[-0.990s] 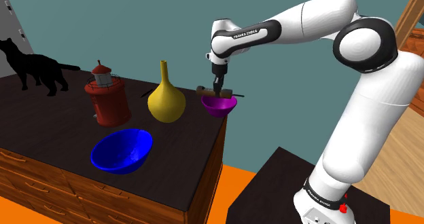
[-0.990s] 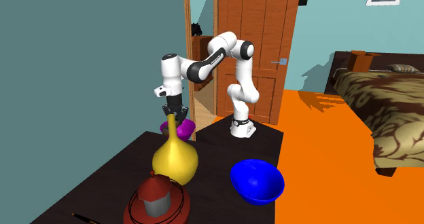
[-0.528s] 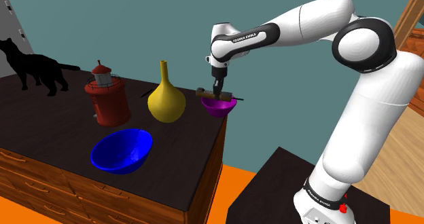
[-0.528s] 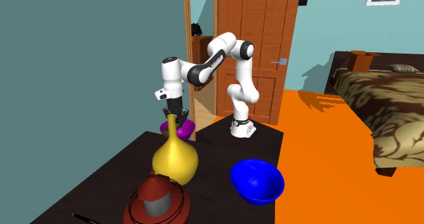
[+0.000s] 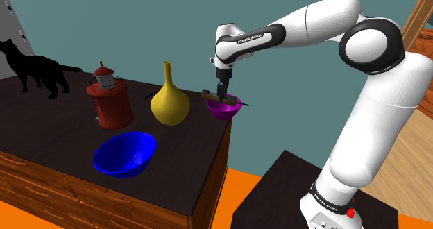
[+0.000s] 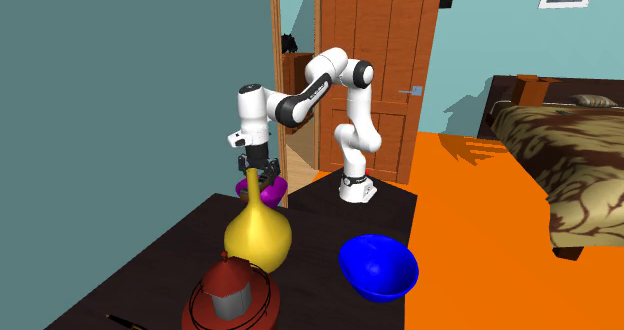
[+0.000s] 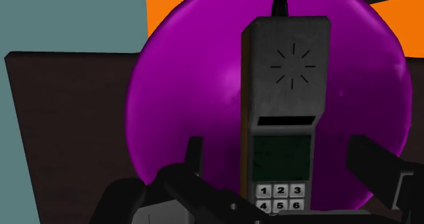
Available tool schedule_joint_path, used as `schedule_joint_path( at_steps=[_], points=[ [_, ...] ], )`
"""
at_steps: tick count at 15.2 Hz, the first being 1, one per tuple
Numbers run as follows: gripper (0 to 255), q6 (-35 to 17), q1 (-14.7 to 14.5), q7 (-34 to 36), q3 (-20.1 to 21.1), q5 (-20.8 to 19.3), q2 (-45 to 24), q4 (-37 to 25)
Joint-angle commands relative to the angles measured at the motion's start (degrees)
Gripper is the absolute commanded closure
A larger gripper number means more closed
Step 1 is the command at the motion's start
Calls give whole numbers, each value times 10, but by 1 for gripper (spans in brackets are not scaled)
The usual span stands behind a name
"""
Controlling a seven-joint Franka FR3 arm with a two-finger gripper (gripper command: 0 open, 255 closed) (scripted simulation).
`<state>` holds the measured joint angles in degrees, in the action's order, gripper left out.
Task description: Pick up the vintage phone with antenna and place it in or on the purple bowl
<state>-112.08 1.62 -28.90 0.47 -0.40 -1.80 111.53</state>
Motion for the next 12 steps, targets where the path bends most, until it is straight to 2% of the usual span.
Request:
schedule_joint_path(
  at_steps=[1, 4, 12],
  points=[
    [0, 19, 0, 0, 0, 0, 4, -15],
    [0, 71, 0, 0, 0, 0, 10, -61],
    [0, 71, 0, 0, 0, 0, 10, -61]
  ],
)
